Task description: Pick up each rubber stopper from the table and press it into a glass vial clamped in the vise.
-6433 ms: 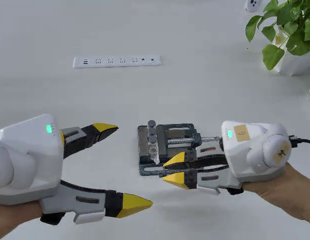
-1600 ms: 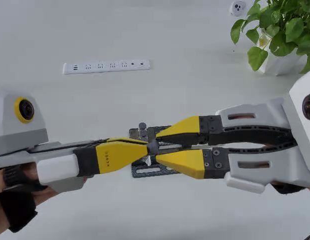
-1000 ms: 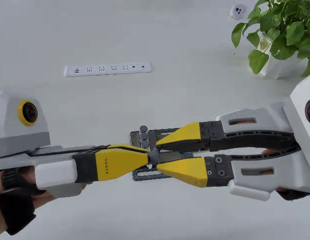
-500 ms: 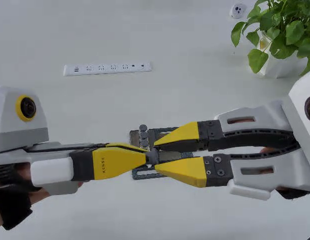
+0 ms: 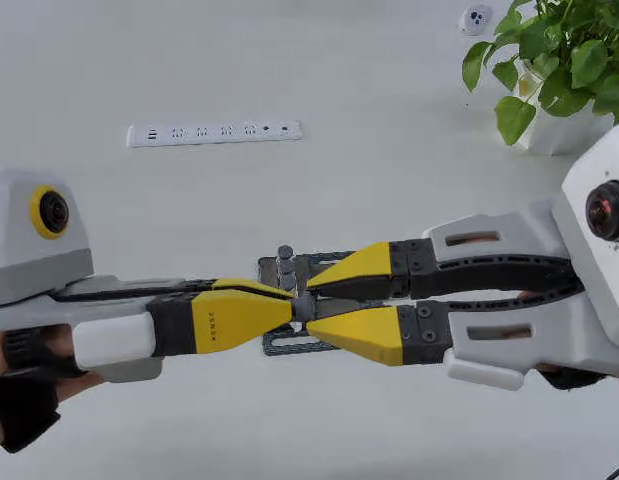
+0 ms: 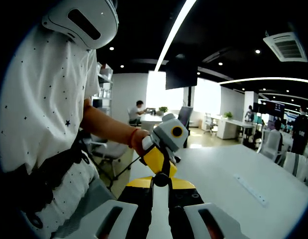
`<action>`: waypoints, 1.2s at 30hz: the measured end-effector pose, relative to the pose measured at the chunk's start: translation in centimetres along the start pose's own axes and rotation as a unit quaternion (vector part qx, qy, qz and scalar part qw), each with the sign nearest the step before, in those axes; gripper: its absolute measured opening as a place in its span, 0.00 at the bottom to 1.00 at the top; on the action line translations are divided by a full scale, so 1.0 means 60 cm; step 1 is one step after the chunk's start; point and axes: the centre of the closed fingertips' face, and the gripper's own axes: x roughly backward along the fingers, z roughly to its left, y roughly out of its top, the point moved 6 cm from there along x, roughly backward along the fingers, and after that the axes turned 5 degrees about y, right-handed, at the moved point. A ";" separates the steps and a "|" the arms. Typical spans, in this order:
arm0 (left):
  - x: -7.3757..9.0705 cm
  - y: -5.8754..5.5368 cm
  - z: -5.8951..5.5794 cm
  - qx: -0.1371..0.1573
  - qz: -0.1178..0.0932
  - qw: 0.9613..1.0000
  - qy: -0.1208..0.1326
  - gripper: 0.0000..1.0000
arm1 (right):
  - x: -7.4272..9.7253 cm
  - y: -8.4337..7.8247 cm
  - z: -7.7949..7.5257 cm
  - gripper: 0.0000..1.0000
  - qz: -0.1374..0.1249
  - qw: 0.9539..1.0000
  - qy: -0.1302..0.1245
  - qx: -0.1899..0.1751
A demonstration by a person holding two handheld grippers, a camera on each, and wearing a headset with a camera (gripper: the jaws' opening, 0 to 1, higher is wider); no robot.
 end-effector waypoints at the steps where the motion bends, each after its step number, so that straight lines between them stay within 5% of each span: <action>1: 0.000 -0.001 0.003 -0.024 0.001 1.000 0.011 0.05 | 0.001 -0.003 -0.002 0.06 0.004 1.000 -0.001 -0.003; 5: 0.002 -0.006 0.016 -0.054 0.010 0.997 0.048 0.20 | 0.011 -0.006 -0.015 0.06 0.009 1.000 -0.013 -0.015; 10: 0.001 -0.016 0.026 -0.094 0.026 0.992 0.083 0.31 | 0.019 -0.033 -0.047 0.06 0.062 0.997 -0.041 -0.033; 12: 0.002 -0.019 0.037 -0.116 0.037 0.986 0.112 0.35 | 0.017 -0.049 -0.059 0.06 0.097 0.993 -0.046 -0.042; 19: 0.006 -0.033 0.068 -0.194 0.075 0.958 0.196 0.59 | 0.009 -0.109 -0.121 0.06 0.198 0.977 -0.056 -0.048; 25: 0.012 -0.046 0.090 -0.238 0.107 0.934 0.243 0.76 | -0.013 -0.128 -0.155 0.06 0.228 0.970 -0.044 -0.067; 31: -0.003 -0.064 0.101 -0.289 0.144 0.909 0.265 0.94 | -0.043 -0.167 -0.189 0.06 0.282 0.957 -0.018 -0.071; 36: -0.006 -0.069 0.105 -0.299 0.153 0.903 0.270 0.99 | -0.069 -0.191 -0.196 0.06 0.329 0.942 0.006 -0.064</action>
